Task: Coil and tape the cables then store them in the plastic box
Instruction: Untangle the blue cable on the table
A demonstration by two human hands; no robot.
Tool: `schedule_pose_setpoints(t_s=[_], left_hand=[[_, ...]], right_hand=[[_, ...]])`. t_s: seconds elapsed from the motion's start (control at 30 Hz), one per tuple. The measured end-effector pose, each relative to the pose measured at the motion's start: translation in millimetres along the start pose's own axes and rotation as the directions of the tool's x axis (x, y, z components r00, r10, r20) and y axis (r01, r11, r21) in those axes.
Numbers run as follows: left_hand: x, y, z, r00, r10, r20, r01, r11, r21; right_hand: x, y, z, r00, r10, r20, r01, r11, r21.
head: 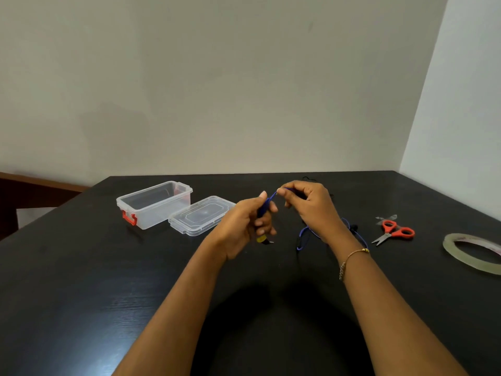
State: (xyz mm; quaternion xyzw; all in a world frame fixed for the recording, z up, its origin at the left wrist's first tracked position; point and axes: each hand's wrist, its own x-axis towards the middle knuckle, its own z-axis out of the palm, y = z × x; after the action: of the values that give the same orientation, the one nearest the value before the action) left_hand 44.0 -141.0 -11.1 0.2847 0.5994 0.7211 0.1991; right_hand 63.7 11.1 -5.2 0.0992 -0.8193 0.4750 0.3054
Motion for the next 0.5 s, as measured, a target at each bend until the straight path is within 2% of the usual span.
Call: schedule_pose_setpoints(t_s=[0.07, 0.13, 0.2, 0.27, 0.33, 0.37, 0.5], left_hand=[[0.2, 1.9, -2.5, 0.999, 0.052, 0.005, -0.050, 0.982, -0.182], [0.1, 3.6, -5.9, 0.995, 0.096, -0.015, -0.094, 0.912, -0.398], [1.2, 5.7, -11.5, 0.987, 0.140, -0.078, -0.159, 0.786, -0.597], [3.2, 7.7, -18.3, 0.966, 0.176, -0.187, -0.257, 0.644, -0.721], [7.2, 6.8, -24.9, 0.928, 0.176, -0.328, -0.367, 0.568, -0.736], [9.1, 5.3, -27.1, 0.909, 0.166, -0.382, -0.405, 0.570, -0.715], [15.3, -2.4, -30.3, 0.859, 0.151, -0.489, -0.451, 0.674, -0.585]], right_hand=[[-0.9, 1.9, 3.1, 0.998, 0.020, 0.066, -0.019, 1.000, -0.015], [-1.9, 4.1, 8.4, 0.984, 0.041, 0.172, -0.026, 0.995, -0.092], [-3.3, 7.4, 13.8, 0.960, 0.060, 0.274, 0.004, 0.973, -0.230], [-5.0, 11.1, 18.1, 0.930, 0.101, 0.353, 0.040, 0.928, -0.371], [-7.4, 11.6, 23.2, 0.895, 0.148, 0.421, 0.063, 0.892, -0.448], [-8.8, 9.7, 26.0, 0.874, 0.166, 0.457, 0.075, 0.883, -0.463], [-12.3, -5.5, 35.7, 0.776, 0.208, 0.595, 0.194, 0.819, -0.539]])
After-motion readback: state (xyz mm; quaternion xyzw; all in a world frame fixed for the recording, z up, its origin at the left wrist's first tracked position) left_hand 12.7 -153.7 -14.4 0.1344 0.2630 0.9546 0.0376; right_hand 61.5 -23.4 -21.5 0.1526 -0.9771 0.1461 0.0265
